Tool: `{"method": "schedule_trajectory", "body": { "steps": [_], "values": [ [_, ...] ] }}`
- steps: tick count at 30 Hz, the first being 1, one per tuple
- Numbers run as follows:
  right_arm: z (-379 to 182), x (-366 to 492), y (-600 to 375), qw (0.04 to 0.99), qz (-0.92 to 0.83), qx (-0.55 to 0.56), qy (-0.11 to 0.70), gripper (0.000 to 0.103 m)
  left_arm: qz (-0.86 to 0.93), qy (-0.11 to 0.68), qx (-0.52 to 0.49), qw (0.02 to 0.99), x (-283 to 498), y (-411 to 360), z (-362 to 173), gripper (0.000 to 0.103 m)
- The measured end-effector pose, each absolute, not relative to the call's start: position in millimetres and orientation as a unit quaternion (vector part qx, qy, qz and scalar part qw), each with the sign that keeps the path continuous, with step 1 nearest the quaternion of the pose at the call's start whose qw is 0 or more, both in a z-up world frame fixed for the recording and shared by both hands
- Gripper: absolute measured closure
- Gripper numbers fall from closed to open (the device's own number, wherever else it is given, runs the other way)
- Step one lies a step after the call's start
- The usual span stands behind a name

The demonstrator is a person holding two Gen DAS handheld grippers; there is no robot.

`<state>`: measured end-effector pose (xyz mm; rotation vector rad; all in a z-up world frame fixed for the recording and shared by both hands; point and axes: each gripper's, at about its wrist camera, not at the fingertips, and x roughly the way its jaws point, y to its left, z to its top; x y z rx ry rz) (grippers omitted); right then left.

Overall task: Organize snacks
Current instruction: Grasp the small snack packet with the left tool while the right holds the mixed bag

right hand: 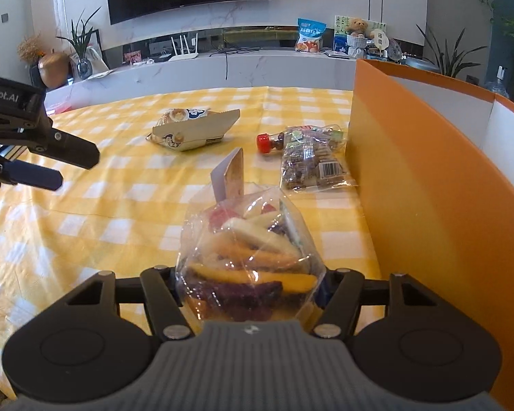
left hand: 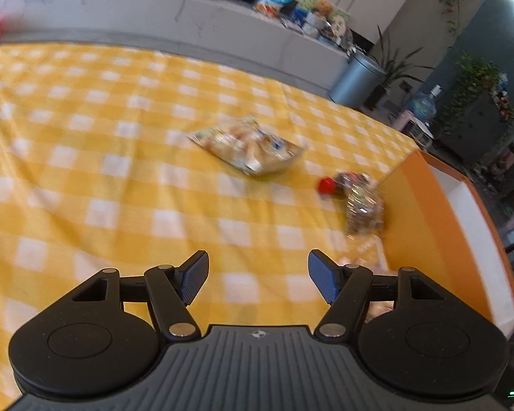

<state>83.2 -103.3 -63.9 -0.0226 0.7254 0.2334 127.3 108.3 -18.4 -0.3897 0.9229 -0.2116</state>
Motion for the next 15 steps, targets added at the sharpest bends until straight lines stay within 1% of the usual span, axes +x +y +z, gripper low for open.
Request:
{"method": "schedule_trajectory", "body": {
  "steps": [6, 11, 12, 14, 15],
  "values": [
    [-71.6, 91.3, -109.2, 0.931, 0.11, 0.013, 0.347, 0.04, -0.112, 0.42, -0.125, 0.892, 125.2, 77.5, 1.3, 0.024],
    [-72.5, 94.7, -113.6, 0.931, 0.111, 0.029, 0.347, 0.04, -0.158, 0.421, -0.04, 0.893, 158.2, 33.2, 16.1, 0.024],
    [-72.8, 94.1, -113.5, 0.931, 0.112, 0.028, 0.347, 0.04, -0.165, 0.416, -0.019, 0.894, 166.6, 22.2, 19.6, 0.023],
    [-73.5, 93.0, -114.1, 0.931, 0.112, 0.029, 0.345, 0.04, -0.184, 0.408, 0.013, 0.894, 182.3, 1.3, 22.1, 0.012],
    [-73.6, 92.9, -114.1, 0.931, 0.111, 0.029, 0.345, 0.04, -0.191, 0.413, 0.021, 0.891, 191.7, -8.2, 21.0, 0.012]
  ]
}}
